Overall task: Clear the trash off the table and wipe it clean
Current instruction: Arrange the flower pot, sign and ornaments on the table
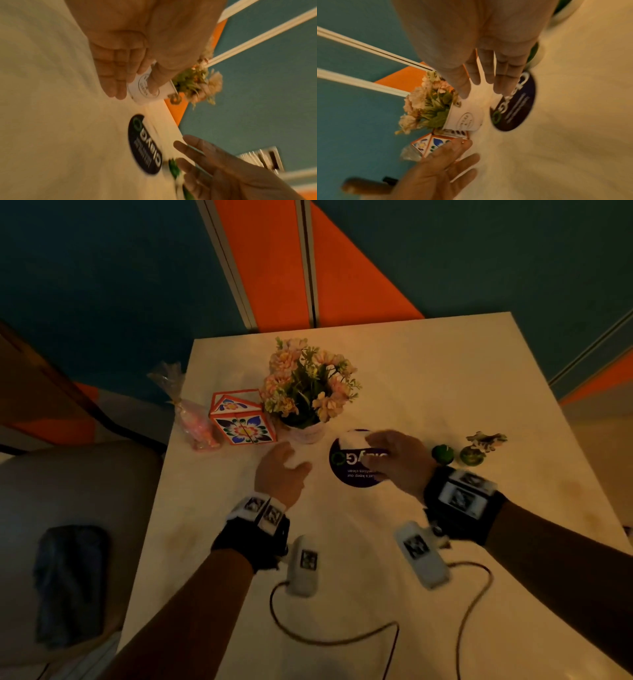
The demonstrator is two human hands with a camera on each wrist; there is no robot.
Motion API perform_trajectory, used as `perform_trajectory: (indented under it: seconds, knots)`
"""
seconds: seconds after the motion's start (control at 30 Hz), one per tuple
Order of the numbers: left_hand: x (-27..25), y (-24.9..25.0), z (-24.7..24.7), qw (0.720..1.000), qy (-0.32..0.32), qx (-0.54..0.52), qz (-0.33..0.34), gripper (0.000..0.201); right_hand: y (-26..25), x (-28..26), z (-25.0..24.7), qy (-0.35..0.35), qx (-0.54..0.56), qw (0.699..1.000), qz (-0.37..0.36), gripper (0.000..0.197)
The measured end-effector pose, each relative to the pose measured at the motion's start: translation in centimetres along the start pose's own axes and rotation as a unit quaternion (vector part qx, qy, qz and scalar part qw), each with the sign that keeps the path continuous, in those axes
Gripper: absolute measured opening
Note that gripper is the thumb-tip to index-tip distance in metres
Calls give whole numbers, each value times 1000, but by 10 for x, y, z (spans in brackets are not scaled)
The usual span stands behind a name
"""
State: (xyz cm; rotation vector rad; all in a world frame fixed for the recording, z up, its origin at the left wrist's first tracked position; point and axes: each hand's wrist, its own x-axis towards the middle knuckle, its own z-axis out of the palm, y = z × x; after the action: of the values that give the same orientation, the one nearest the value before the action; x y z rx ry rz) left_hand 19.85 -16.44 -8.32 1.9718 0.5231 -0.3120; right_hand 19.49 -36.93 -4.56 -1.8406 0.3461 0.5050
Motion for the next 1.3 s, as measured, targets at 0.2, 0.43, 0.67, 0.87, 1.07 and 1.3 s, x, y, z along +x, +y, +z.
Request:
perform_trajectory:
  seconds: [0.2, 0.43, 0.67, 0.87, 1.07, 1.3]
  knots:
    - [-46, 28, 47, 956, -80, 218, 181, 15, 30, -33, -67, 30, -233, 972, -5, 21]
    - [-29, 77, 109, 900, -135, 342, 233, 48, 41, -33, -92, -7, -451, 891, -45, 53]
    - [-12, 83, 142, 854, -156, 441, 230, 59, 31, -8, -86, -65, -569, 819, -20, 68]
    - [-10, 77, 153, 836, -147, 470, 243, 44, 32, 7, -81, -72, -616, 785, -11, 56]
    - [9, 83, 135, 867, -83, 448, 201, 35, 34, 13, -80, -81, -625, 776, -38, 40]
    - [36, 86, 113, 882, -34, 444, 152, 46, 21, 14, -73, -89, -619, 777, -69, 39]
